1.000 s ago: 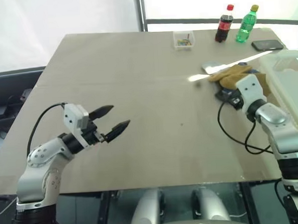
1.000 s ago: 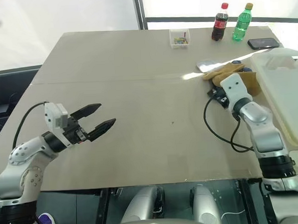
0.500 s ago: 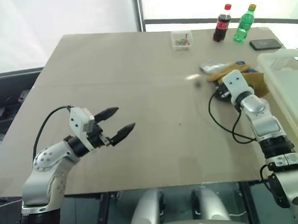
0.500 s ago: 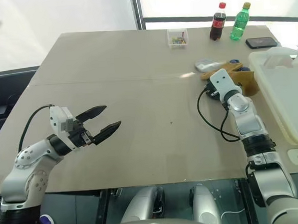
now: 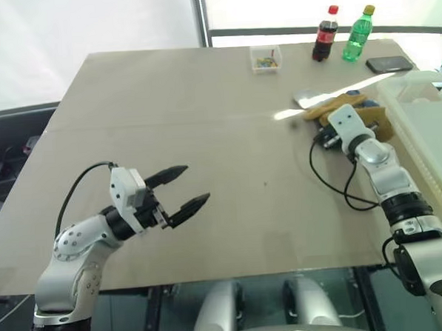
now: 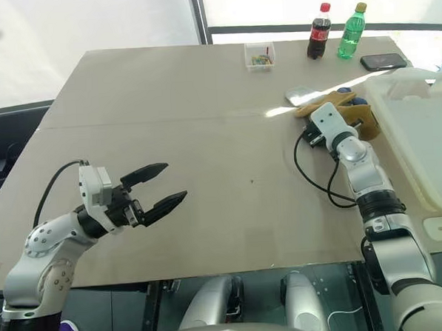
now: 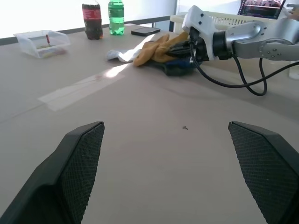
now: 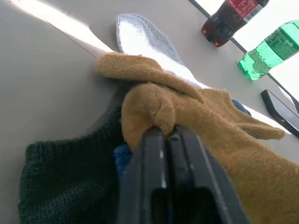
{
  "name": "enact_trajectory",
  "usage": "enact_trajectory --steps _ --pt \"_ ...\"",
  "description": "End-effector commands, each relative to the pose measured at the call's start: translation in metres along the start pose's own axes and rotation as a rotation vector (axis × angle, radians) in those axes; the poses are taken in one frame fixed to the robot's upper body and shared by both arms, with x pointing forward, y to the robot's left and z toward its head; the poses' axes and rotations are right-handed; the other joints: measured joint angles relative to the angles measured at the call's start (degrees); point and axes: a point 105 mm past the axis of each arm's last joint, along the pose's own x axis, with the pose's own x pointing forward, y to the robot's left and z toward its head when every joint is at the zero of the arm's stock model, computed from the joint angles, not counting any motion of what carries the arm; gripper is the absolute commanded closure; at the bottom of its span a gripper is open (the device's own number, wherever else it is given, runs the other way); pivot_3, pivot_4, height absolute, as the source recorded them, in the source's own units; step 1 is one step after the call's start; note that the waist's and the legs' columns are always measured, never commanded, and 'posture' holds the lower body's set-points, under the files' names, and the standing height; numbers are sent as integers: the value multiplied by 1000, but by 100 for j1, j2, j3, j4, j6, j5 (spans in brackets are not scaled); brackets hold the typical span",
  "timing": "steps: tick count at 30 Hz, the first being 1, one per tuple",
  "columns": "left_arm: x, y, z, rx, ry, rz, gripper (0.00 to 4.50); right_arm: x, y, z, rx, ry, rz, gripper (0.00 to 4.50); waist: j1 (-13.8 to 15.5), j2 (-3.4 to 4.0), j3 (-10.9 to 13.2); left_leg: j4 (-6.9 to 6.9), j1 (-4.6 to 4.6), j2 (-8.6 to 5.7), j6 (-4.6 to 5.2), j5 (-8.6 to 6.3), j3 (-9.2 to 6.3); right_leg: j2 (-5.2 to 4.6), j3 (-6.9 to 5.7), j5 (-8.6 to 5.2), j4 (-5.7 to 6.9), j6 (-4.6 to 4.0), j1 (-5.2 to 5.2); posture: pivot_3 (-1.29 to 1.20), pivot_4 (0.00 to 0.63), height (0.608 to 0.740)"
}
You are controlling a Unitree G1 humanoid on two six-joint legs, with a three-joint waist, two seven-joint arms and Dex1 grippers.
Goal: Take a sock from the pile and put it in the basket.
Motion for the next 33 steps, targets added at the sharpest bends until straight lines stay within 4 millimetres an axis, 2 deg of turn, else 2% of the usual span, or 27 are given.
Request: enact_trajectory --steps 1,6,12,15,19,23,33 --pt "1 -5 14 49 -42 -29 0 1 -9 21 -1 -80 -11 4383 -3 0 0 0 0 0 0 0 0 0 1 0 0 0 0 0 150 729" --pt "0 -4 14 46 -39 -22 0 -5 3 34 71 -135 67 4383 -4 1 1 0 0 1 0 0 0 1 1 0 1 0 -1 0 150 729" --pt "0 -3 12 44 -36 -12 0 -22 37 53 268 -171 289 4383 1 1 1 0 1 5 9 -5 -2 1 1 1 4 1 0 0 150 729" --pt "1 -4 12 43 -37 -12 0 -27 53 50 295 -150 364 4383 18 1 1 0 1 3 12 -8 -3 -3 0 1 3 1 0 0 150 729" --pt "2 -4 12 42 -40 -13 0 -29 64 46 315 -130 415 4383 13 1 1 0 1 2 9 -6 -3 -3 -1 0 3 0 -1 0 150 729" --pt "0 -5 12 39 -38 -8 0 -34 76 51 327 -146 496 4383 2 3 2 0 1 2 2 -2 -3 -2 0 0 3 0 -2 0 150 729" --pt "-2 -4 12 35 -35 8 0 -57 117 95 474 -245 736 4383 8 3 2 -1 1 3 10 -7 -5 -5 -1 1 4 0 -3 0 150 729"
